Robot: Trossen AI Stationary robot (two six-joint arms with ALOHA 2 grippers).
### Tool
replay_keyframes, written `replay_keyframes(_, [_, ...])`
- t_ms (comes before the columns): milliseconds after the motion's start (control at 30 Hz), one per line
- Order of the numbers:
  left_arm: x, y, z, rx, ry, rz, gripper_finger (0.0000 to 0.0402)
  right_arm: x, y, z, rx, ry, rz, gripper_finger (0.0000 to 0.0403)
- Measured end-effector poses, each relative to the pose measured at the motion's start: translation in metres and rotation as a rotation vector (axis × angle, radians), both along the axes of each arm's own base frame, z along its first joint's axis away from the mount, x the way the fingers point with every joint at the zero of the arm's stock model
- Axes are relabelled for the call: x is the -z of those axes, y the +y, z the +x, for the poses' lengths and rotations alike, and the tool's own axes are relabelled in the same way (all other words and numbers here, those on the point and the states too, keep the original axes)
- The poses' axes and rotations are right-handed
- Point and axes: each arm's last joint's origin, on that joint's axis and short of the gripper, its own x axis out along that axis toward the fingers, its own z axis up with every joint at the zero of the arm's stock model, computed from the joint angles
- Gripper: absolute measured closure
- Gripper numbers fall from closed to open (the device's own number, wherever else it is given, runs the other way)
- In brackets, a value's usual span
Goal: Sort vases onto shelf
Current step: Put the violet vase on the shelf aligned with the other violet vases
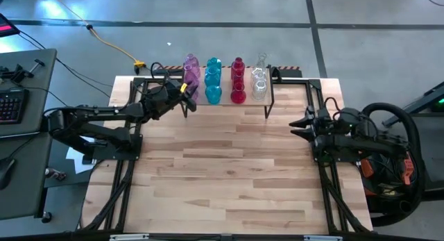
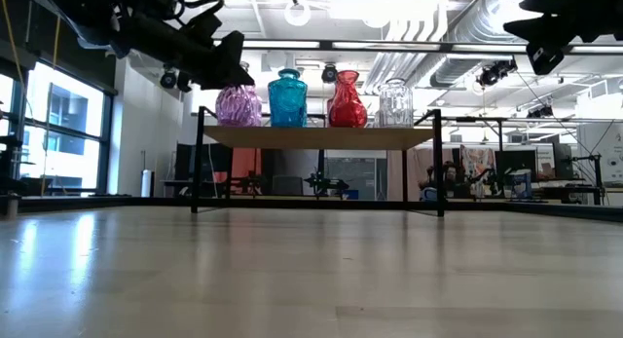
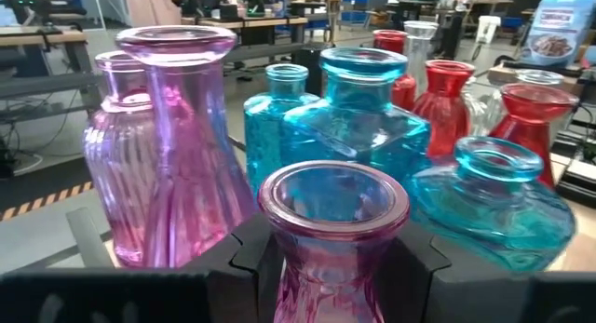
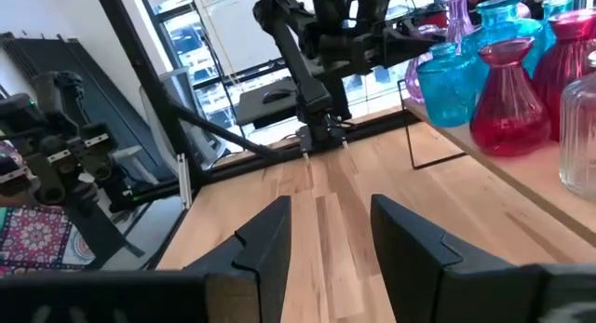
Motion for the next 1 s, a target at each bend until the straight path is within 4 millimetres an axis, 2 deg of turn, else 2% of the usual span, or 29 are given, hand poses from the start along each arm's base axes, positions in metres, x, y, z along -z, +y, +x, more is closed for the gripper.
replay_keyframes(133, [0.000,0.001,0.000,-0.003,0.000,0.000,0.0284,0.012,-0.001,0.006,0.004,0.006,0.028,0.0271])
replay_keyframes(267, [0.000,0.001,0.000,-0.001,-0.002,-0.002,0.0284,0.033,-0.003,0.016,0.024,0.009,0.073,0.0271])
replay_keyframes(467, [0.000,0.000,0.000,0.013,-0.002,-0.004,0.0284,0.055,-0.007,0.024,0.111,0.009,0.113,0.0271])
replay_keyframes(700, [0.000,0.000,0.000,0.014,-0.002,-0.003,0.0284,0.070,-0.010,0.025,0.215,0.055,0.161,0.0271])
replay_keyframes(1000, [0.000,0.001,0.000,0.009,-0.015,-0.016,0.0284,0.077,-0.010,0.025,0.229,0.113,0.255,0.0271])
